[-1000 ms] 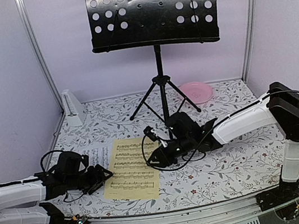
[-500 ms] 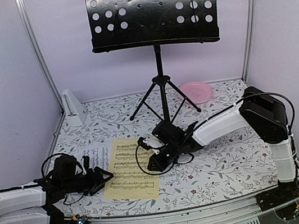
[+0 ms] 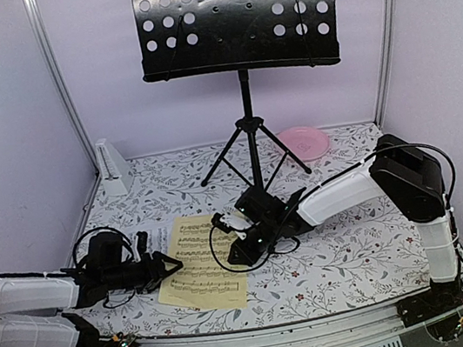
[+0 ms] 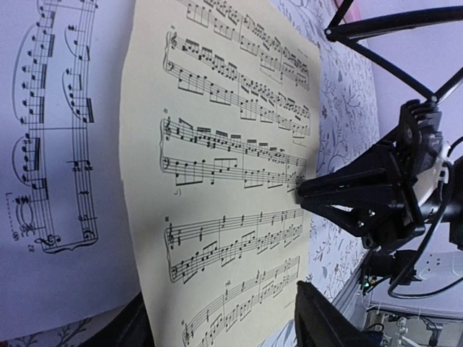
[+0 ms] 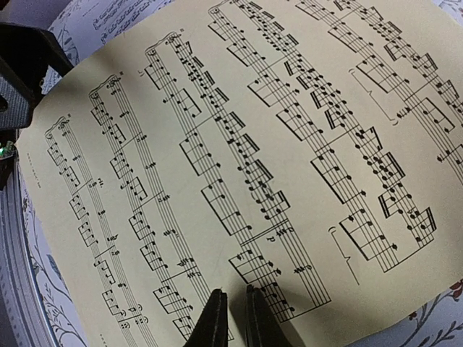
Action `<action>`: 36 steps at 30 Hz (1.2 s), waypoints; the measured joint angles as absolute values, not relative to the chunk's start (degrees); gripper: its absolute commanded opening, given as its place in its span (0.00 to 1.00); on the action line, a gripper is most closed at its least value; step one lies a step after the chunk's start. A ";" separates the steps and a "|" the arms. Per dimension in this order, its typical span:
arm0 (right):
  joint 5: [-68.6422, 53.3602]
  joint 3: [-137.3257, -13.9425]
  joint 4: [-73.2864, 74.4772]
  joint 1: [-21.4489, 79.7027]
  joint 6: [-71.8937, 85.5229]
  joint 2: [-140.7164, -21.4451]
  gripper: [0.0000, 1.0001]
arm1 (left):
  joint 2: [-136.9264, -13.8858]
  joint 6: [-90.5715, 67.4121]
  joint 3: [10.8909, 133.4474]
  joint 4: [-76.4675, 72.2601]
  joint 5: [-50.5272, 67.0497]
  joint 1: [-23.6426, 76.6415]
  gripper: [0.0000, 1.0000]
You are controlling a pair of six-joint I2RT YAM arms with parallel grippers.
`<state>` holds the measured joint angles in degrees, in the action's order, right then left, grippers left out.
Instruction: Set up the instrument practice props
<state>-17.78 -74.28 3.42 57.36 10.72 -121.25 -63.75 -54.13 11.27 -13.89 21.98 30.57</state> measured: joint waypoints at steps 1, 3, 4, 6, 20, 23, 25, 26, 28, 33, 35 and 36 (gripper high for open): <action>-17.89 -74.22 3.33 57.36 10.61 -121.25 0.12 | -65.14 -54.02 11.75 -14.17 22.06 30.28 0.62; -18.04 -74.15 3.16 57.36 10.41 -121.25 0.12 | -67.85 -53.63 12.88 -14.39 22.15 29.69 0.61; -18.11 -74.02 2.94 57.36 10.33 -121.25 0.12 | -69.30 -53.34 13.65 -14.46 22.26 29.43 0.60; -18.22 -73.71 2.46 57.34 10.00 -121.19 0.12 | -72.05 -52.56 15.40 -14.72 22.41 28.93 0.53; -19.81 -71.46 1.98 57.39 9.39 -118.93 0.32 | -82.04 -45.28 26.65 -8.86 19.77 26.98 0.00; -19.77 -70.17 2.57 57.39 9.43 -115.15 0.46 | -78.52 -44.03 26.68 -6.15 18.68 27.27 0.00; -19.81 -69.06 1.89 57.39 9.43 -111.33 0.57 | -74.59 -42.54 27.20 -3.62 17.37 27.75 0.00; -19.84 -68.38 1.45 57.39 9.39 -109.16 0.62 | -72.62 -41.65 27.86 -2.17 16.45 28.16 0.00; -20.10 -67.53 0.51 57.36 9.65 -105.91 0.69 | -69.25 -39.77 29.65 0.49 14.31 29.28 0.00; -20.27 -66.52 -2.61 57.34 9.69 -98.32 0.83 | -61.76 -33.63 35.64 8.10 7.92 32.86 0.00; -20.38 -65.56 -4.40 57.32 9.85 -95.94 0.87 | -59.09 -31.14 37.43 10.57 6.26 34.00 0.00; -20.53 -64.73 -5.43 57.32 9.89 -94.78 0.89 | -57.65 -29.80 38.33 11.99 5.43 34.54 0.00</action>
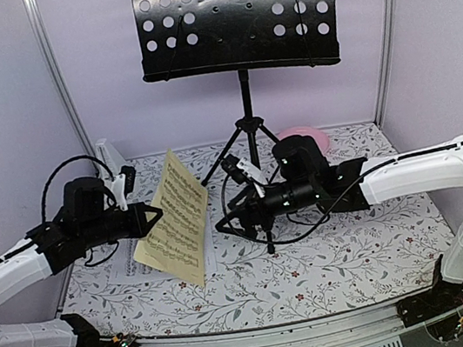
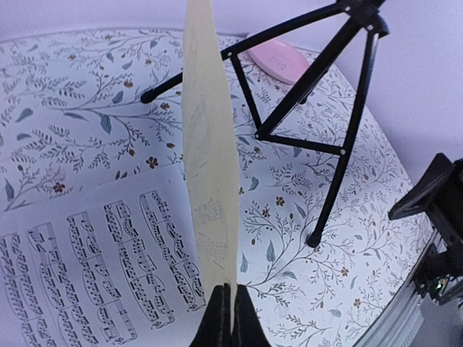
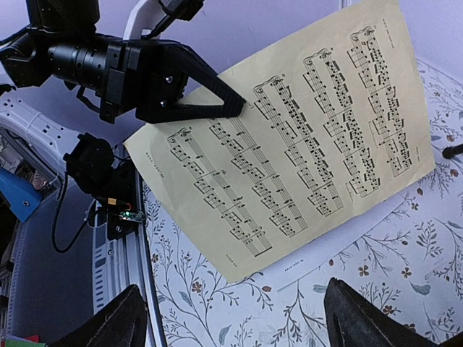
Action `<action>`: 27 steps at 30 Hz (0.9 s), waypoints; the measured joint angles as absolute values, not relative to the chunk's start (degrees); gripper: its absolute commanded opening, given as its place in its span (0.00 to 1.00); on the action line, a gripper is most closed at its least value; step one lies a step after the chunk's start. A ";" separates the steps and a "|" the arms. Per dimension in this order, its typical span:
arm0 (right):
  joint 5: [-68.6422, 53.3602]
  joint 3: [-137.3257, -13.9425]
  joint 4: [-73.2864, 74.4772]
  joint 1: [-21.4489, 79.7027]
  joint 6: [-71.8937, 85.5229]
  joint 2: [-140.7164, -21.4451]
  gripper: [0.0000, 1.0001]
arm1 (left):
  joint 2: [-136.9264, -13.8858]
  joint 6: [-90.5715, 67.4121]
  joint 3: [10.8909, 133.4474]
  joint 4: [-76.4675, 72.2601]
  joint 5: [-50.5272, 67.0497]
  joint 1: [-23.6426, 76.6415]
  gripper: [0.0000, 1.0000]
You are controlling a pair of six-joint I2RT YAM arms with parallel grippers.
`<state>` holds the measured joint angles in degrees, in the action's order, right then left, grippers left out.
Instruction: Set up the instrument practice props
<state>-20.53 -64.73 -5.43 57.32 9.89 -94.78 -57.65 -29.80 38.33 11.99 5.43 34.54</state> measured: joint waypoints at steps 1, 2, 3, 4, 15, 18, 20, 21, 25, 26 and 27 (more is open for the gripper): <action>-20.71 -63.79 -6.44 57.32 10.09 -93.71 0.91 | -56.21 -28.40 39.18 13.32 4.84 35.03 0.00; -20.88 -62.65 -7.55 57.32 10.28 -92.71 0.92 | -54.92 -27.18 39.97 14.52 4.27 35.42 0.00; -21.06 -61.76 -8.23 57.32 10.50 -91.88 0.93 | -53.60 -25.78 40.84 15.81 3.66 35.83 0.00; -21.19 -60.40 -9.56 57.32 10.83 -90.80 0.96 | -52.25 -24.38 41.69 16.97 3.31 36.23 0.00; -20.47 -41.15 -30.39 57.32 14.83 -77.32 0.99 | -33.32 -12.01 44.21 19.73 10.59 38.09 0.00; -20.53 -37.30 -37.04 57.32 17.28 -77.32 0.99 | -29.47 -10.31 44.42 17.69 14.39 38.15 0.00; -20.99 -35.31 -43.18 57.32 19.29 -78.19 0.99 | -29.12 -9.41 45.17 16.47 16.78 38.17 0.00; -21.50 -34.83 -46.26 57.32 20.47 -79.02 0.99 | -29.41 -9.17 45.54 15.88 17.85 38.20 0.00; -23.42 -34.54 -61.23 57.32 25.28 -84.82 0.99 | -31.44 -9.43 46.04 12.91 21.63 38.33 0.00; -23.97 -34.76 -64.27 57.39 26.41 -86.32 0.99 | -31.99 -9.65 46.02 12.05 22.59 38.39 0.00; -24.36 -35.20 -66.48 57.43 27.40 -87.61 0.99 | -32.32 -9.87 46.02 11.35 23.24 38.46 0.00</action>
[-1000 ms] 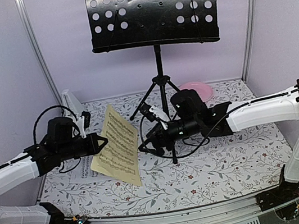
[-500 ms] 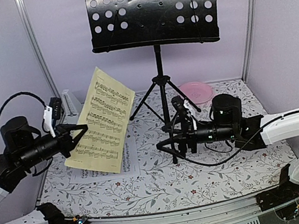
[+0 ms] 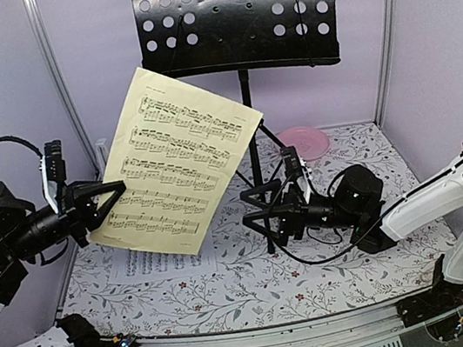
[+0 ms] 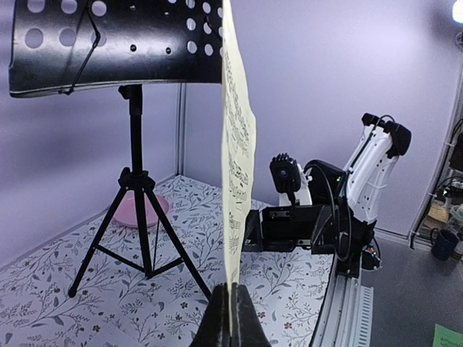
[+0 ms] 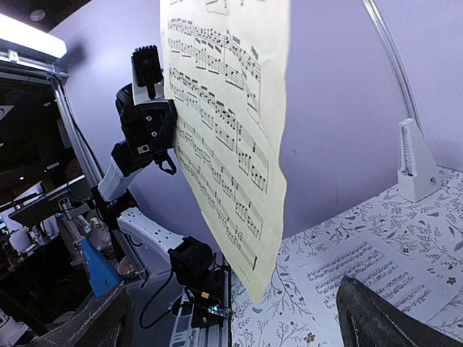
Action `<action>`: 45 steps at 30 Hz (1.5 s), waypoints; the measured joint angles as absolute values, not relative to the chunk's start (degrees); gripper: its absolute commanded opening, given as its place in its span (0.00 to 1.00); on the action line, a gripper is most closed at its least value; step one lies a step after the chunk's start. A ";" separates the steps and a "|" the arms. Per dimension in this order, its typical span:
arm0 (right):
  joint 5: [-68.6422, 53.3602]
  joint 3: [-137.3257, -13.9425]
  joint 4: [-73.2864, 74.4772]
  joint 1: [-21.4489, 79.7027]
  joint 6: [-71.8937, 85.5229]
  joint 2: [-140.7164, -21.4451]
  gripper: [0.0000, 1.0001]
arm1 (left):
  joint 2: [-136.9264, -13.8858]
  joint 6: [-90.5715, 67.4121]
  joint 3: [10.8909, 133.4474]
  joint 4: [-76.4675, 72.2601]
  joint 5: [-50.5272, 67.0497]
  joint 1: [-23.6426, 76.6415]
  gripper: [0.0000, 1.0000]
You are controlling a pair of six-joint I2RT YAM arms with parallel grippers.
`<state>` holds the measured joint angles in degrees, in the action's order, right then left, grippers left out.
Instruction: Set up the instrument practice props
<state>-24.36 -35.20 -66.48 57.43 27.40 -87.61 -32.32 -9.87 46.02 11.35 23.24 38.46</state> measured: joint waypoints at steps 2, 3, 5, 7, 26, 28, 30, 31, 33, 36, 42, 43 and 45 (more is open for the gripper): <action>-24.99 -36.93 -70.57 57.69 29.28 -90.19 0.99 | -32.91 -10.63 46.00 9.28 24.43 38.63 0.00; -25.17 -37.82 -71.96 57.82 29.93 -90.96 1.00 | -33.06 -11.07 45.95 7.88 25.15 38.74 0.00; -25.15 -39.22 -74.81 58.04 30.96 -91.42 0.98 | -33.19 -12.08 45.71 5.34 26.26 39.00 0.00; -24.99 -40.23 -77.60 58.13 31.55 -91.42 0.97 | -33.30 -12.93 45.25 2.94 27.18 39.40 0.00; -19.77 -47.55 -80.18 59.22 31.68 -94.56 0.37 | -37.67 -19.22 39.59 -12.38 28.71 42.48 0.00; -19.27 -47.55 -79.77 59.29 31.75 -94.32 0.28 | -37.87 -20.40 37.87 -14.79 28.08 42.96 0.00; -18.44 -47.55 -78.39 59.37 31.20 -93.38 0.18 | -38.37 -21.52 36.29 -16.82 27.33 43.59 0.00; -18.02 -47.55 -77.28 59.42 31.00 -92.53 0.09 | -38.50 -21.85 35.83 -17.41 26.89 43.92 0.00; -17.23 -47.55 -75.40 59.53 29.95 -90.32 0.00 | -39.05 -22.55 35.00 -18.59 25.47 44.66 0.00; -16.19 -47.72 -70.13 59.70 28.64 -85.82 0.00 | -39.81 -22.90 34.81 -19.18 22.65 45.43 0.23; -11.05 -54.35 -49.74 60.20 21.93 -76.18 0.00 | -41.52 -20.43 40.69 -11.46 13.15 46.11 0.52; -10.07 -56.55 -45.71 60.20 20.58 -74.98 0.00 | -42.19 -19.57 42.63 -9.80 10.96 46.11 0.54; -7.35 -62.13 -36.93 60.20 17.61 -72.44 0.00 | -43.62 -17.96 46.39 -7.27 6.85 46.13 0.56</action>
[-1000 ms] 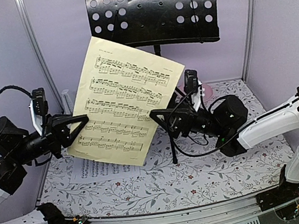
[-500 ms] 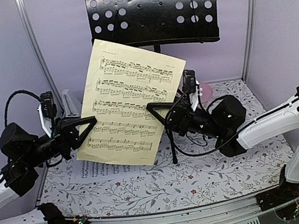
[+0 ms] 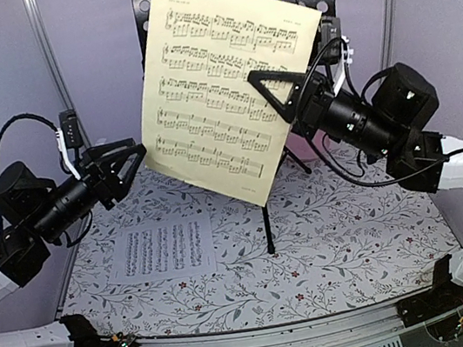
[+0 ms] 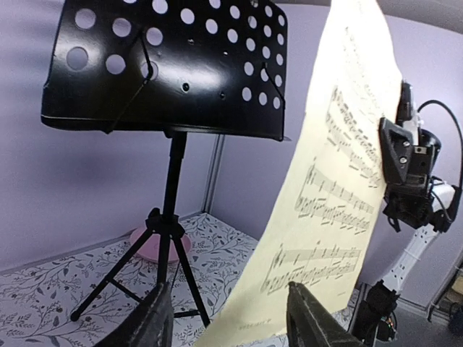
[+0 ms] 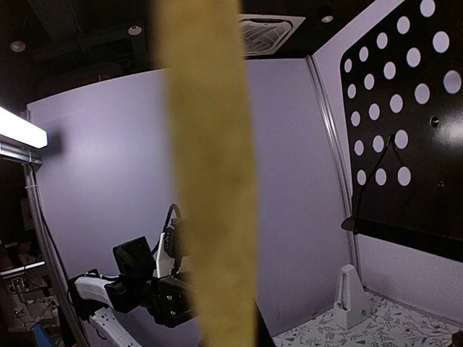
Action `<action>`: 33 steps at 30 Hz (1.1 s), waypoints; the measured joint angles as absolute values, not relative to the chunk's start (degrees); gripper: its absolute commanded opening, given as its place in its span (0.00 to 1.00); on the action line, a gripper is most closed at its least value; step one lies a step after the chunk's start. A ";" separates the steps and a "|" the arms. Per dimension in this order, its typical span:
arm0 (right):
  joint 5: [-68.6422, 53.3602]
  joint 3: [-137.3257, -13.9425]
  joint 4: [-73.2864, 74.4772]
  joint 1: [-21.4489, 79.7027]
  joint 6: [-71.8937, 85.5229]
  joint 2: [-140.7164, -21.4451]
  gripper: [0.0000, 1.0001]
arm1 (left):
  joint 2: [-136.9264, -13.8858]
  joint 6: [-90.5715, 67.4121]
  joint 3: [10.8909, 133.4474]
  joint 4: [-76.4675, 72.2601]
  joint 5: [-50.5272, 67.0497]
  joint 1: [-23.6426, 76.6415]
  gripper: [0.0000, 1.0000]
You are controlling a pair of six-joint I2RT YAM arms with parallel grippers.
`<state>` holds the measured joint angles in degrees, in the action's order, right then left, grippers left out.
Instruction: Set up the instrument practice props
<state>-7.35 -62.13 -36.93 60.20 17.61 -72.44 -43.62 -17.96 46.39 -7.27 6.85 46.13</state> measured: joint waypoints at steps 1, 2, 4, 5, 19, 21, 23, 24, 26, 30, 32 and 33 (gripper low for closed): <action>-5.58 -65.87 -31.42 60.20 15.46 -71.18 0.00 | -44.27 -17.10 47.77 -6.55 5.43 46.13 0.56; -4.45 -68.47 -27.75 60.20 14.28 -70.50 0.00 | -45.17 -16.29 49.34 -5.80 3.84 46.13 0.56; -1.87 -74.89 -19.73 60.20 11.79 -69.69 0.00 | -47.42 -14.57 52.77 -4.27 0.75 46.13 0.56; -0.78 -77.65 -16.69 60.20 10.92 -69.67 0.00 | -48.45 -13.74 54.33 -3.73 -0.25 46.13 0.55; 15.07 -103.39 2.57 60.03 -2.74 -76.49 0.00 | -69.01 1.32 81.34 2.13 -11.44 46.19 0.55; 17.04 -105.95 3.40 59.96 -5.37 -79.37 0.00 | -71.53 2.90 84.20 2.90 -11.53 46.17 0.55; 18.39 -108.05 4.01 59.79 -7.62 -81.93 0.00 | -74.22 3.97 87.44 4.43 -11.46 46.02 0.56; 18.79 -109.06 4.54 59.48 -8.73 -83.09 0.00 | -75.57 4.29 89.21 5.21 -11.31 45.78 0.56; 19.00 -110.80 5.26 58.46 -10.44 -84.86 0.00 | -78.22 4.54 92.88 6.87 -10.70 45.28 0.57; 18.65 -113.36 6.07 55.33 -11.75 -86.39 0.00 | -82.65 4.51 99.70 9.85 -9.85 43.68 0.57; 18.39 -115.07 6.11 53.98 -12.08 -87.00 0.00 | -84.73 4.45 103.15 11.46 -9.54 42.87 0.57; 18.24 -115.94 5.98 53.39 -12.32 -87.26 0.00 | -85.91 4.45 104.99 12.14 -9.43 42.52 0.57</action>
